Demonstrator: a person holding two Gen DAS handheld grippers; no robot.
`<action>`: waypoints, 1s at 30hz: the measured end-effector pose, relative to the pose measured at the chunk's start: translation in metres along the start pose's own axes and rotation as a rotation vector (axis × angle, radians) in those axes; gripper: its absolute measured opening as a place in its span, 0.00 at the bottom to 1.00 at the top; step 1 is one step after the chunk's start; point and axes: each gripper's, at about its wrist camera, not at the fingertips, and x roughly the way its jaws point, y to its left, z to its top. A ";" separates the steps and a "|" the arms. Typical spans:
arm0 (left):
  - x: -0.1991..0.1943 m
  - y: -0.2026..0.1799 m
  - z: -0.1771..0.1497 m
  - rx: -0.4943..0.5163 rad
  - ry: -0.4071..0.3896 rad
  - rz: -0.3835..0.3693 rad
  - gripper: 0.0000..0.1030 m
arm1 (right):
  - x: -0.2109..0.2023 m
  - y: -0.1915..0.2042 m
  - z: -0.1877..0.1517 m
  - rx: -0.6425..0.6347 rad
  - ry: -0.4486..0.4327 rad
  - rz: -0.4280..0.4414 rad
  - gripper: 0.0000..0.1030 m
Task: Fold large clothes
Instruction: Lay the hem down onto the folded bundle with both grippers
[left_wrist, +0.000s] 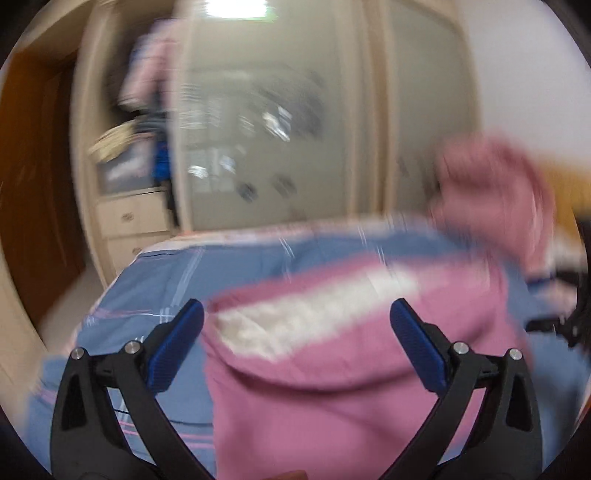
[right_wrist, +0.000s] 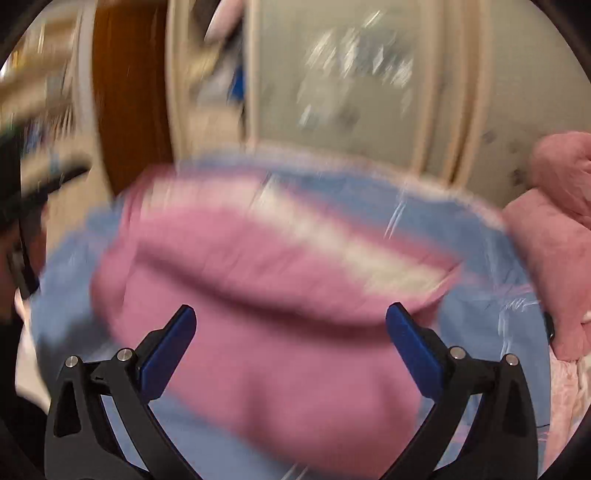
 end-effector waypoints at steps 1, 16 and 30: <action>0.014 -0.023 -0.006 0.099 0.099 -0.010 0.98 | 0.015 0.004 -0.001 0.023 0.035 0.014 0.99; 0.156 -0.016 0.006 -0.119 0.229 0.070 0.98 | 0.102 -0.056 0.066 0.417 -0.115 -0.089 0.99; 0.291 0.013 -0.020 -0.148 0.318 0.206 0.98 | 0.218 -0.132 0.073 0.505 -0.045 -0.197 0.99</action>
